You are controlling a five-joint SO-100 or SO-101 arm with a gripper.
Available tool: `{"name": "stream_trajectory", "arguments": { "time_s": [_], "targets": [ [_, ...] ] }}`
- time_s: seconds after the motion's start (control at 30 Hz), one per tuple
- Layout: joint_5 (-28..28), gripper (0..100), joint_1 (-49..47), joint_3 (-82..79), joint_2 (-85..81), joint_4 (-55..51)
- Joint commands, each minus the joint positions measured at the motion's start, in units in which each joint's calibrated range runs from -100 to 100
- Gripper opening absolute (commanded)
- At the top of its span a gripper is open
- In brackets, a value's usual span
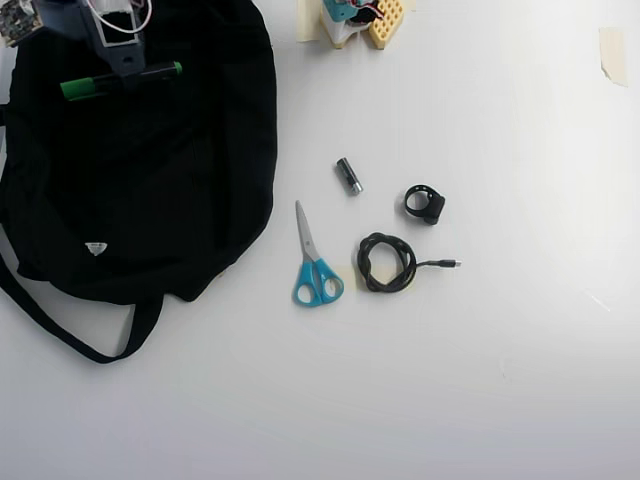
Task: Put the green marker into the black bag
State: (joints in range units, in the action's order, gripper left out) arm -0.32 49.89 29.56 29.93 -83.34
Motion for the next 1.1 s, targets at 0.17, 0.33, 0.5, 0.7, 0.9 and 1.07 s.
{"name": "stream_trajectory", "arguments": {
  "time_s": [0.17,0.33,0.5,0.7,0.9,1.07],
  "targets": [
    [-0.31,21,-1.5,2.61,-1.71,-4.51],
    [-0.31,20,-10.17,11.32,-5.45,-16.06],
    [-1.15,20,-25.66,-0.18,-23.95,-16.14],
    [-7.29,2,-48.69,-26.68,-53.75,-15.88],
    [-9.65,2,-57.74,-36.12,-61.55,-15.02],
    [-9.59,2,-58.27,-45.55,-66.28,-8.3]
  ]
}}
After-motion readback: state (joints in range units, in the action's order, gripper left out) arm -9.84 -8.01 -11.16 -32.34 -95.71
